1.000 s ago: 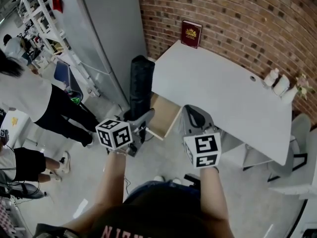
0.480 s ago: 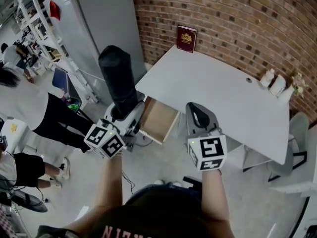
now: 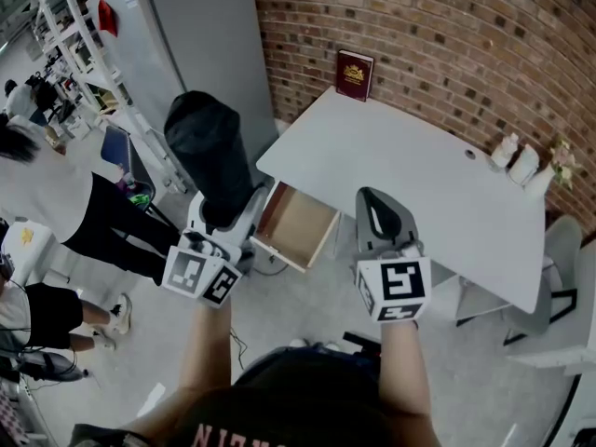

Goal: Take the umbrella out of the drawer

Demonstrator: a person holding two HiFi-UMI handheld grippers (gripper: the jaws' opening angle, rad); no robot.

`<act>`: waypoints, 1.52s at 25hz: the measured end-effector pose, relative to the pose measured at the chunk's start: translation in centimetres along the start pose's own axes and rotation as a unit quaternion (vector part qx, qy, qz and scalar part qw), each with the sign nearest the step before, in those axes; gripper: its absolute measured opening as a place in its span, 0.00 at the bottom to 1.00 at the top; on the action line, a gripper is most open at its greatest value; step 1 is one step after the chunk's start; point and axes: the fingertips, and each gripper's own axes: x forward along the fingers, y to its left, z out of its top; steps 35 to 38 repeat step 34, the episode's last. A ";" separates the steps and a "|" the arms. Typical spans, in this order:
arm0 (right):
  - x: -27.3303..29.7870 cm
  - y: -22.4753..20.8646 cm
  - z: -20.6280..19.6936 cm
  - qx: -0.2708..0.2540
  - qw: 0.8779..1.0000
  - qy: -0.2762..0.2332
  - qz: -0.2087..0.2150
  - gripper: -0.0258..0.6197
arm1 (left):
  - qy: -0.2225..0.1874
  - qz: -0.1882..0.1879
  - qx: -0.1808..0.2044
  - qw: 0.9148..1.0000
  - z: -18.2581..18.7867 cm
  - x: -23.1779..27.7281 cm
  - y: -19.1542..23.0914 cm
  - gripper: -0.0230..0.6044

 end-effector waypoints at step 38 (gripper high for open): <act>-3.0 -4.8 1.9 -0.029 0.997 -0.037 -0.054 0.03 | 0.055 0.152 0.077 0.984 -0.3 -3.0 5.1 0.44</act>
